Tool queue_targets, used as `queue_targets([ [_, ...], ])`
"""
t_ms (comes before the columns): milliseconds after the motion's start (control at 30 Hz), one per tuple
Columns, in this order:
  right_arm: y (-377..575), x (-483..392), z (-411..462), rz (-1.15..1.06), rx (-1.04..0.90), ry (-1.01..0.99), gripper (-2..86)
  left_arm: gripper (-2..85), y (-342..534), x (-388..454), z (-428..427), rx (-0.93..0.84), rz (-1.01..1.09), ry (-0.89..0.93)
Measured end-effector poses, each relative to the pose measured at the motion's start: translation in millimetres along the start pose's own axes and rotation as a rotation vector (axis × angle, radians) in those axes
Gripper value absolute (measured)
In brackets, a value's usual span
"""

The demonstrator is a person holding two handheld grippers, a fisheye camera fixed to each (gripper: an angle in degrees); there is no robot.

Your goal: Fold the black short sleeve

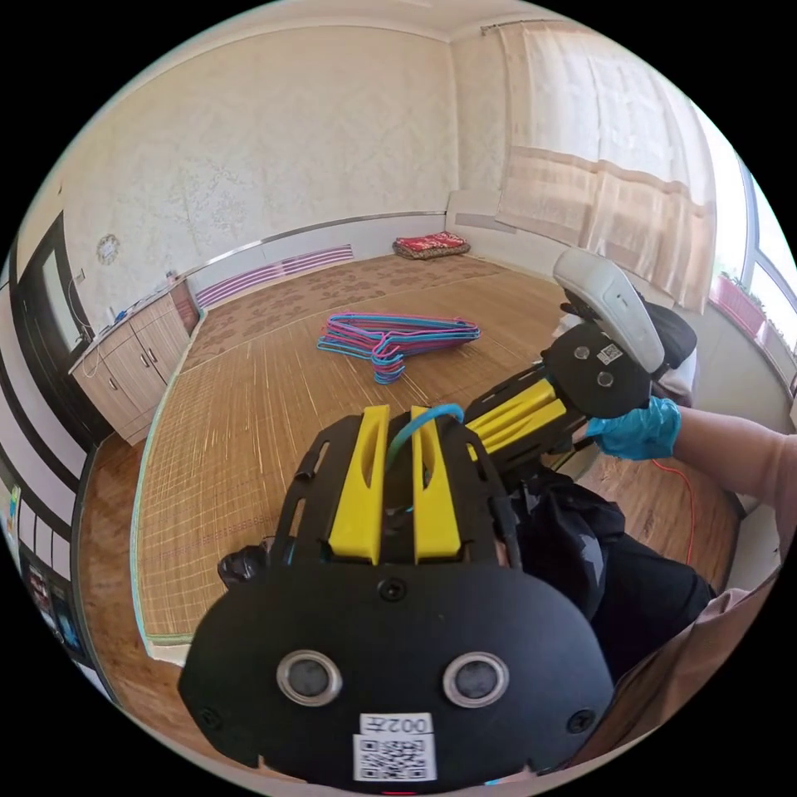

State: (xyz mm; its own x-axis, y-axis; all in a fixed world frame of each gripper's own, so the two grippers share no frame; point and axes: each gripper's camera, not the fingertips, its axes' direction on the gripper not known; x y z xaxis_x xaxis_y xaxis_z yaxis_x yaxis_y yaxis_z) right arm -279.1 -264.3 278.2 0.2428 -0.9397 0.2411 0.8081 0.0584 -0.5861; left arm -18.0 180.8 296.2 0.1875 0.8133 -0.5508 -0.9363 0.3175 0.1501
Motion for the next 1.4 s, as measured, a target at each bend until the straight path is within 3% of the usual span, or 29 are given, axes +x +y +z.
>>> queue_targets([
  [133,36.9,-50.9,-21.3,0.008,0.04,0.033,2.8,2.8,-9.7,15.7,-44.6,-0.017,0.065,-0.006],
  [333,102.8,-106.7,-19.0,0.082,0.054,0.243,6.4,0.3,-14.1,31.1,-87.8,-0.077,0.118,-0.066],
  [733,166.8,-180.0,-12.3,0.155,0.075,0.343,8.2,-0.6,-25.9,34.6,-154.1,-0.162,0.098,-0.178],
  [967,218.5,-204.9,-12.3,0.323,0.086,0.426,9.0,-0.7,-34.1,29.2,-188.5,-0.172,0.052,-0.248],
  [1233,237.5,-239.8,-11.1,0.333,0.174,0.307,8.5,-0.7,-35.3,14.5,-222.1,-0.172,0.023,-0.231],
  [1400,227.3,-262.0,3.9,0.352,0.172,0.378,3.5,-0.8,-30.8,10.9,-237.5,-0.173,0.029,-0.242],
])
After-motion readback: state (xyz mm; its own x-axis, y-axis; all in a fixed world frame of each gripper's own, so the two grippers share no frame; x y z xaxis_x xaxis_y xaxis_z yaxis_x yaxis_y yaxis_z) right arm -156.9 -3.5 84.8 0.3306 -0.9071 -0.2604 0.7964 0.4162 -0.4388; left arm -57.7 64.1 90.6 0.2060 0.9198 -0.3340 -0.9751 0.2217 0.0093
